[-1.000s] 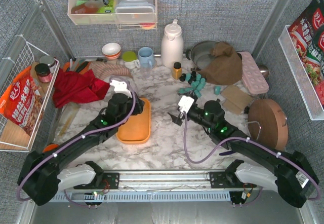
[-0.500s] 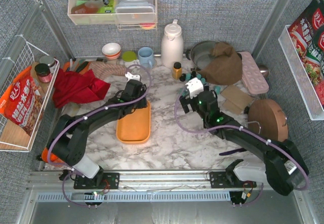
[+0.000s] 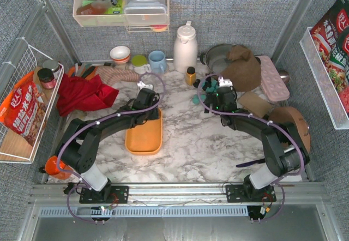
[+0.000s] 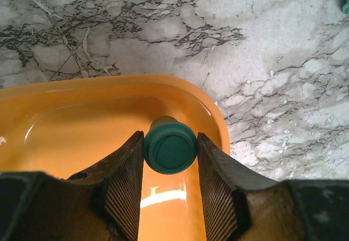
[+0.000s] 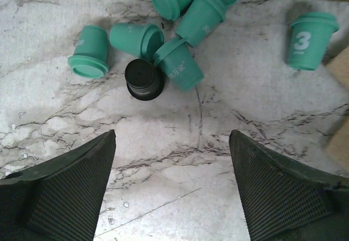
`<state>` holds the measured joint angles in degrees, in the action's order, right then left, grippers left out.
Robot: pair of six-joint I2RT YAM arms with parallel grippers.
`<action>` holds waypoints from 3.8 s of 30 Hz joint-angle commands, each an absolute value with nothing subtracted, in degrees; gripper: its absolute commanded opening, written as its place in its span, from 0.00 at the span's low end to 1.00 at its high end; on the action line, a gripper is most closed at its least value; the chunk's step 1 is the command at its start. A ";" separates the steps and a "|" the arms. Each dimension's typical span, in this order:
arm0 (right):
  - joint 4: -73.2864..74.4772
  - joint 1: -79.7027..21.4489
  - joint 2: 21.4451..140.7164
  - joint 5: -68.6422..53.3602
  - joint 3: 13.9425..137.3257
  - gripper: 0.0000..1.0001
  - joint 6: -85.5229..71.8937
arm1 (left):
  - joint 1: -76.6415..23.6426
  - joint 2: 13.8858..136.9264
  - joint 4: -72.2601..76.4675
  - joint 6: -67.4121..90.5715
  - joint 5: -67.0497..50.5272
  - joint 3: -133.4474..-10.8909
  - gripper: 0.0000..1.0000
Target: Mix the coffee capsules in the storage basket
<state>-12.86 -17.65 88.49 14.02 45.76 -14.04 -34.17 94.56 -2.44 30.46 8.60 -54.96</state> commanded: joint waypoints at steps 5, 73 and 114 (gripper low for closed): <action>-16.49 -16.98 93.99 11.44 48.62 0.80 -19.20 | -34.10 95.66 1.52 31.66 8.00 -54.19 0.48; 2.48 -16.26 86.90 -7.78 60.93 0.14 -21.17 | -34.41 65.89 44.34 13.54 -13.45 -26.69 0.76; -19.61 -20.39 60.73 -27.63 39.14 0.13 -40.89 | -47.26 99.82 94.13 -10.37 -26.79 -32.83 0.71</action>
